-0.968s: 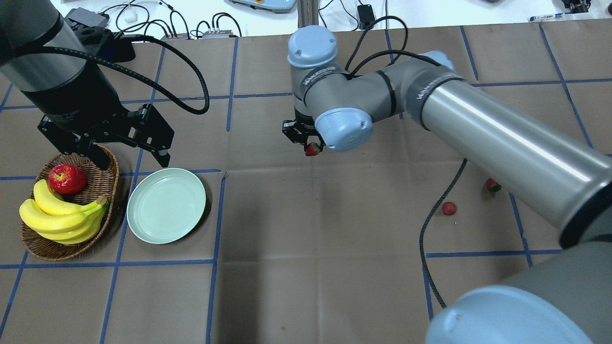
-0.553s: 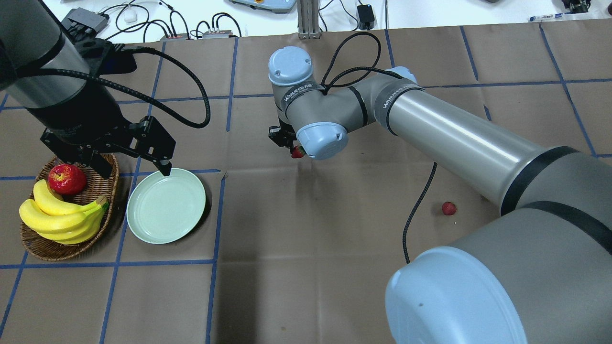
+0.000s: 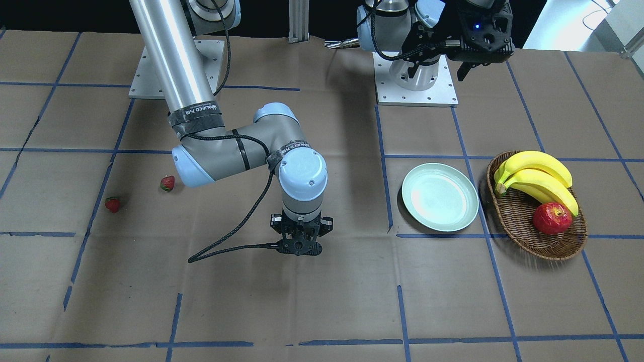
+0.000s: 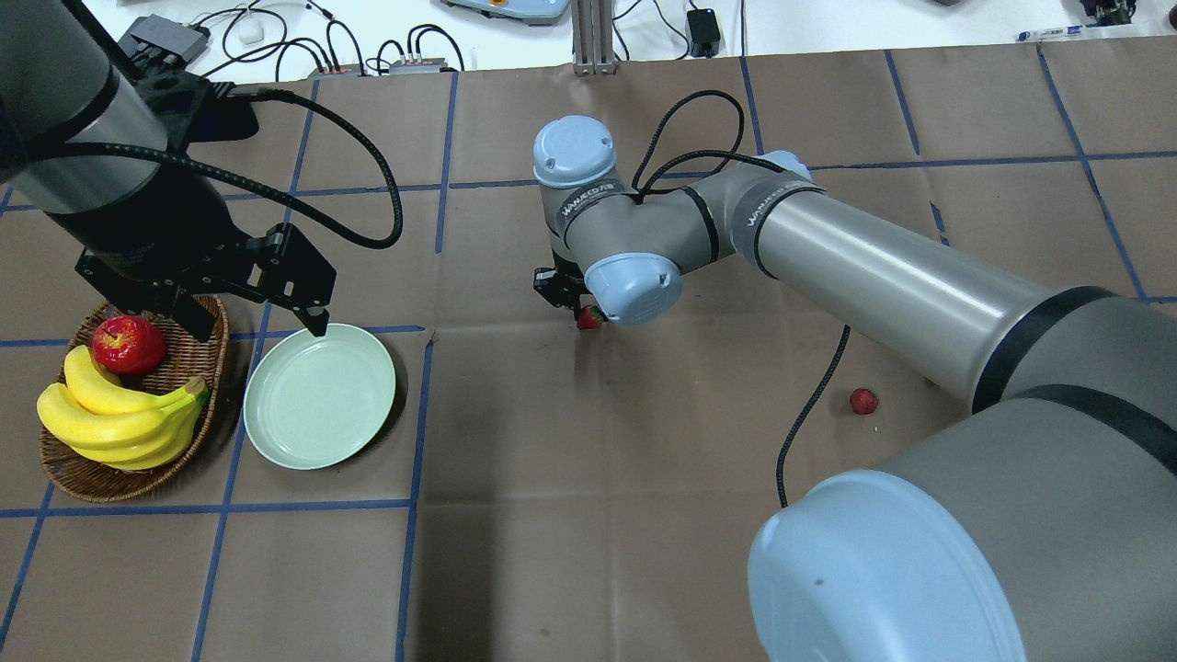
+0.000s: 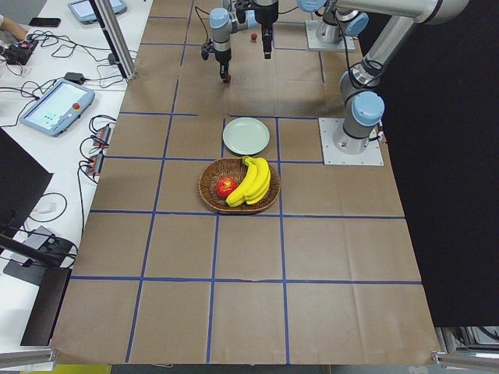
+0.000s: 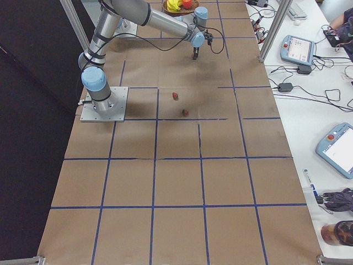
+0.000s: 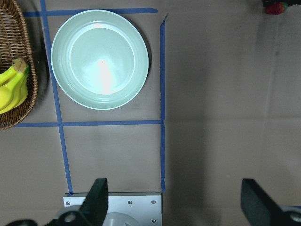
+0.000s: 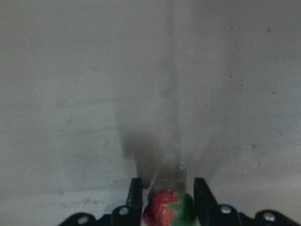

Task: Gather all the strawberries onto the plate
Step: 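Carry the strawberry with the right gripper to mid-table and release it, then grasp the mid-table strawberry with the left gripper while the right grasps another strawberry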

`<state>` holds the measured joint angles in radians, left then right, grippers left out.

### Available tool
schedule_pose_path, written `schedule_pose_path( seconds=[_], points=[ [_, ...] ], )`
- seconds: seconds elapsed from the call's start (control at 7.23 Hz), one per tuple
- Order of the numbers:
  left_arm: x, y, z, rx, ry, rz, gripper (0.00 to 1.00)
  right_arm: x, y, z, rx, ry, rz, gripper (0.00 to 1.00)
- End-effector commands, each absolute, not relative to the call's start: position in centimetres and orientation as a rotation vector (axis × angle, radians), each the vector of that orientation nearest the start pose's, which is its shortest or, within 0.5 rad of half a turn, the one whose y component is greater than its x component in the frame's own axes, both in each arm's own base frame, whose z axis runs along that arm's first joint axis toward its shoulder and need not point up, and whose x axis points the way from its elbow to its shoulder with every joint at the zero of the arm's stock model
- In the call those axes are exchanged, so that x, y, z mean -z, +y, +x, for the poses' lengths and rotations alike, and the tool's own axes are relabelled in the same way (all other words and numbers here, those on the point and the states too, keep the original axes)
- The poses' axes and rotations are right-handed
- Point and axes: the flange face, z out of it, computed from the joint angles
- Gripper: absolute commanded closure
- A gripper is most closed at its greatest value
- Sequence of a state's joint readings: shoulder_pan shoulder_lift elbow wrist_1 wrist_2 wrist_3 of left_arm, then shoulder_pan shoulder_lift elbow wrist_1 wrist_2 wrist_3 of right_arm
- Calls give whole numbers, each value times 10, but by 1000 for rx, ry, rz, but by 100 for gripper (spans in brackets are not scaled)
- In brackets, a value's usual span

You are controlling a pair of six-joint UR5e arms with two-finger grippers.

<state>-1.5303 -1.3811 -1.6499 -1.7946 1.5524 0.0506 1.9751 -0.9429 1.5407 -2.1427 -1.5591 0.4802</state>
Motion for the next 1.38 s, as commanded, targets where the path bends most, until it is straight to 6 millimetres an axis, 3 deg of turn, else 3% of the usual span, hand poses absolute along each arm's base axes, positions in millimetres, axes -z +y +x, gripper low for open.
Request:
schedule_pose_path(
  seconds=[0.0,0.14,0.28,0.41,0.55,0.69,0.97,1.11,1.24],
  points=[
    [-491,-399,-120,-241,3162,7,0,-199,-568,383,-14,3128,132,0],
    [-480,-396,-120,-280,3159,-1,0,-232,-563,379,25,3116,134,0],
    [-464,-398,-121,-336,3156,-7,0,-275,-560,354,7,3120,170,0],
    [-444,-406,-120,-382,3154,-5,0,-318,-557,308,-11,3136,135,0],
    [-426,-422,-123,-318,3166,-15,0,-344,-557,258,-58,3148,116,0],
    [-397,-440,-131,-272,3171,7,0,-352,-552,205,-80,3151,68,0],
    [-348,-477,-171,-176,3169,70,0,-348,-514,115,-104,3141,62,0],
    [-318,-500,-208,-92,3171,112,0,-337,-493,71,-143,3126,91,0],
    [-294,-511,-248,-40,3176,153,0,-316,-474,42,-106,3124,96,0]
  ],
)
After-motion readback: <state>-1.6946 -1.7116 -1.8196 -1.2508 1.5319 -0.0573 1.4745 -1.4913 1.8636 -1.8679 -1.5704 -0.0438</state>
